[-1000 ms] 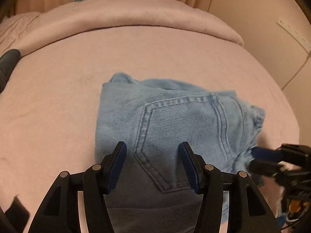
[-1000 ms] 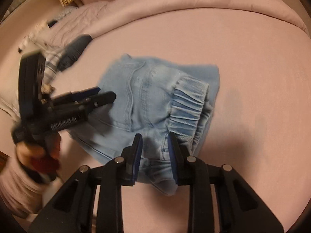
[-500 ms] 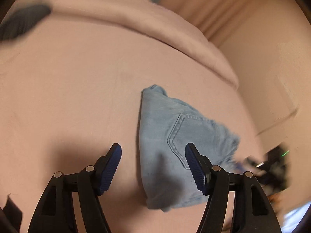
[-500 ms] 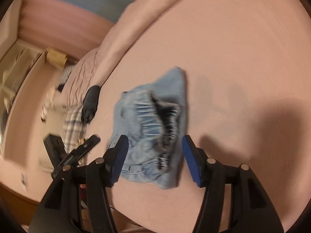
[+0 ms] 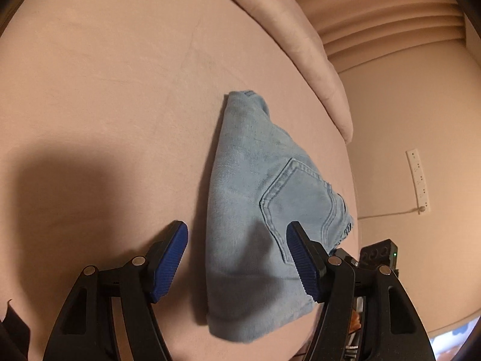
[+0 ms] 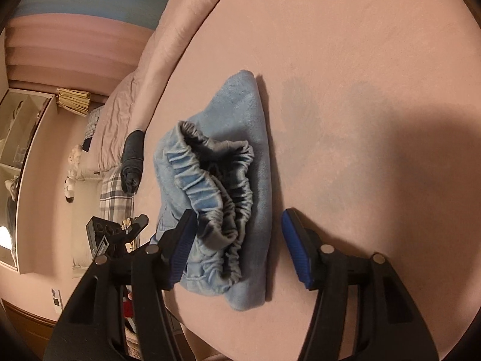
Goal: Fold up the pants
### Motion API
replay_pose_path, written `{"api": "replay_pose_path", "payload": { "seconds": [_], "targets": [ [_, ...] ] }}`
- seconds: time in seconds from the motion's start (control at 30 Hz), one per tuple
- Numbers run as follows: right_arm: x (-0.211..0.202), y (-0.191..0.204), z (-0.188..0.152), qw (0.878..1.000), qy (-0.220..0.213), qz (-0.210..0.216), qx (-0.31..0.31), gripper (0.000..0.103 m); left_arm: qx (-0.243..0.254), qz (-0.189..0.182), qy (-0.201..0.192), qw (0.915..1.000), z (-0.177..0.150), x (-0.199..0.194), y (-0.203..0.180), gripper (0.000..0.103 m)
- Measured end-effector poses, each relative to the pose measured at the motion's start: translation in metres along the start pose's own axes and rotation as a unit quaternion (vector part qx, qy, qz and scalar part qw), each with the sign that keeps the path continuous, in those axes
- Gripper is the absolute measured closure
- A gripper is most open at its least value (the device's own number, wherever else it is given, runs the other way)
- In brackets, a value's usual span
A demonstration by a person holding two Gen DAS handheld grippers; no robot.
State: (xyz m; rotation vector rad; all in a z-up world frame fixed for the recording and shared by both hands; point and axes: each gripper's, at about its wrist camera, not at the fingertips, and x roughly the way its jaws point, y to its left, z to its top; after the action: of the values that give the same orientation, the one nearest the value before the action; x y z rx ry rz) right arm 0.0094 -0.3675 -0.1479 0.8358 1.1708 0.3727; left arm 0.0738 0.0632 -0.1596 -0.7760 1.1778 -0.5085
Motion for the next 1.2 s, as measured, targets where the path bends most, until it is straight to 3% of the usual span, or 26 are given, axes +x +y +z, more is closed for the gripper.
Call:
{"api": "replay_pose_path", "payload": {
  "seconds": [0.33,0.4,0.53,0.6,0.7,0.83,0.93,1.2],
  "targets": [
    [0.013,-0.001,0.015,1.0,0.021,0.016,0.01,0.044,-0.02,-0.033,0.018,0.9991,0.008,0.007,0.004,0.036],
    [0.015,-0.004,0.016,0.999,0.025,0.018,0.008,0.044,-0.015,-0.03,0.02,0.9992,0.008,0.009,0.002,0.041],
    [0.019,-0.002,0.02,0.999,0.029,0.025,0.003,0.044,-0.005,-0.011,0.025,0.9996,0.007,0.015,0.0,0.062],
    [0.02,-0.002,0.019,0.999,0.028,0.027,-0.002,0.047,-0.004,-0.011,0.02,0.9997,0.007,0.014,0.0,0.066],
    [0.018,0.002,0.016,0.999,0.021,0.024,-0.014,0.053,-0.001,0.008,0.015,0.9999,0.005,0.014,-0.002,0.07],
    [0.015,0.012,0.009,0.999,0.001,0.01,-0.03,0.059,0.048,0.071,-0.001,0.9963,-0.002,0.016,-0.023,0.075],
    [0.013,0.02,0.005,0.999,-0.016,-0.003,-0.046,0.064,0.085,0.11,-0.014,0.9903,-0.007,0.016,-0.039,0.079],
    [0.006,0.05,-0.003,0.993,-0.052,-0.033,-0.103,0.067,0.154,0.167,-0.051,0.9726,-0.024,0.002,-0.067,0.083]
  ]
}}
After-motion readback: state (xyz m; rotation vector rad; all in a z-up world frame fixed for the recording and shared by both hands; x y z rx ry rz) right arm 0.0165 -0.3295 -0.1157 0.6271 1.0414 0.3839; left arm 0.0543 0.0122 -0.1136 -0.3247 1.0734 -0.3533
